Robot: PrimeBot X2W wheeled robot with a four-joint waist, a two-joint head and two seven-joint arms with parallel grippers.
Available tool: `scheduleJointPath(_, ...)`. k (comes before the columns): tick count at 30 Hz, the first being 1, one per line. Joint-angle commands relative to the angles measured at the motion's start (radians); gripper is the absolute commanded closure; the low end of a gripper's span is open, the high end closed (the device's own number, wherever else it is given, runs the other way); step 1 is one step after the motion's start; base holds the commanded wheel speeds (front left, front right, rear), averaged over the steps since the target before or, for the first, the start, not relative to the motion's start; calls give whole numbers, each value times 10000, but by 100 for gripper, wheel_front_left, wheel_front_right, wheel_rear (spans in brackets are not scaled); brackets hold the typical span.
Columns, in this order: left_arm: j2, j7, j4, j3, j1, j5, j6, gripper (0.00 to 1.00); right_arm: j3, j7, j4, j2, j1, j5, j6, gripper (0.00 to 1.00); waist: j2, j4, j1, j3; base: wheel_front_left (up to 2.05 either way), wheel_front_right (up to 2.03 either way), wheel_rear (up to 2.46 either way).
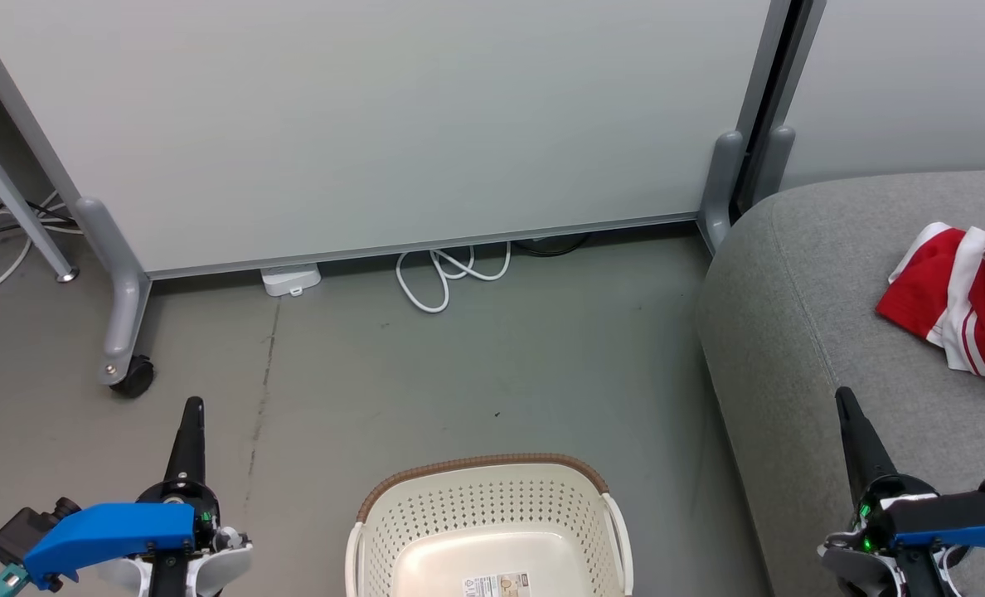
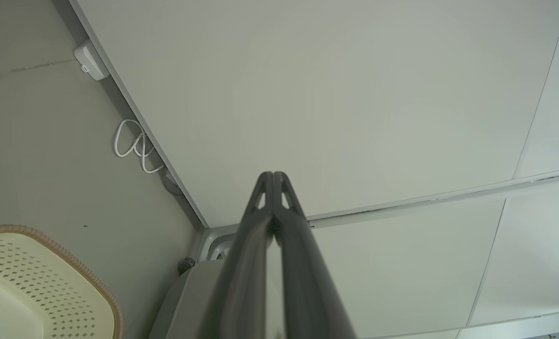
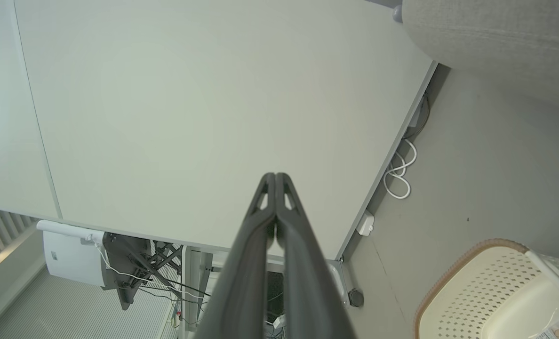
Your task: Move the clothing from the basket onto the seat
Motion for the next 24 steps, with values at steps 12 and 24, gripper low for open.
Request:
scheduleJointPath(12,0,265,-16,139,-234,-1043,-78,100,-73,261,10,-1,-268,1037,7,100,-1,-36,0,-1,0,0,0)
scheduleJointPath(24,-4,475,3,205,-280,-1912,-98,100,-117,482,41,4,-304,1901,7,100,-1,-73,0,-3,0,0,0)
